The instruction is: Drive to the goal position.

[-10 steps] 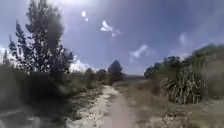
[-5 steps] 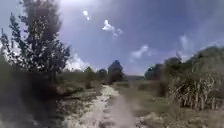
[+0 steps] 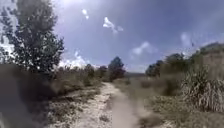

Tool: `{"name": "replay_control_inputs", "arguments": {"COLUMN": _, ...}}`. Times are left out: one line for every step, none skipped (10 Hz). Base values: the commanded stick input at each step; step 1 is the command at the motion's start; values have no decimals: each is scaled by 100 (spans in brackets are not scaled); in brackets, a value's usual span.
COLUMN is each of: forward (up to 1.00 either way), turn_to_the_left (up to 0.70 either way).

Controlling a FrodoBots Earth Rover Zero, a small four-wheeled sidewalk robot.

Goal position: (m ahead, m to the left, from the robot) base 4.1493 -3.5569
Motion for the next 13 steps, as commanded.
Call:
{"name": "replay_control_inputs", "arguments": {"forward": 85, "turn_to_the_left": 4}}
{"name": "replay_control_inputs", "arguments": {"forward": 85, "turn_to_the_left": 4}}
{"name": "replay_control_inputs", "arguments": {"forward": 85, "turn_to_the_left": 4}}
{"name": "replay_control_inputs", "arguments": {"forward": 85, "turn_to_the_left": 4}}
{"name": "replay_control_inputs", "arguments": {"forward": 85, "turn_to_the_left": 4}}
{"name": "replay_control_inputs", "arguments": {"forward": 85, "turn_to_the_left": 4}}
{"name": "replay_control_inputs", "arguments": {"forward": 85, "turn_to_the_left": 4}}
{"name": "replay_control_inputs", "arguments": {"forward": 85, "turn_to_the_left": 4}}
{"name": "replay_control_inputs", "arguments": {"forward": 85, "turn_to_the_left": 4}}
{"name": "replay_control_inputs", "arguments": {"forward": 85, "turn_to_the_left": 4}}
{"name": "replay_control_inputs", "arguments": {"forward": 85, "turn_to_the_left": 4}}
{"name": "replay_control_inputs", "arguments": {"forward": 85, "turn_to_the_left": 4}}
{"name": "replay_control_inputs", "arguments": {"forward": 85, "turn_to_the_left": 4}}
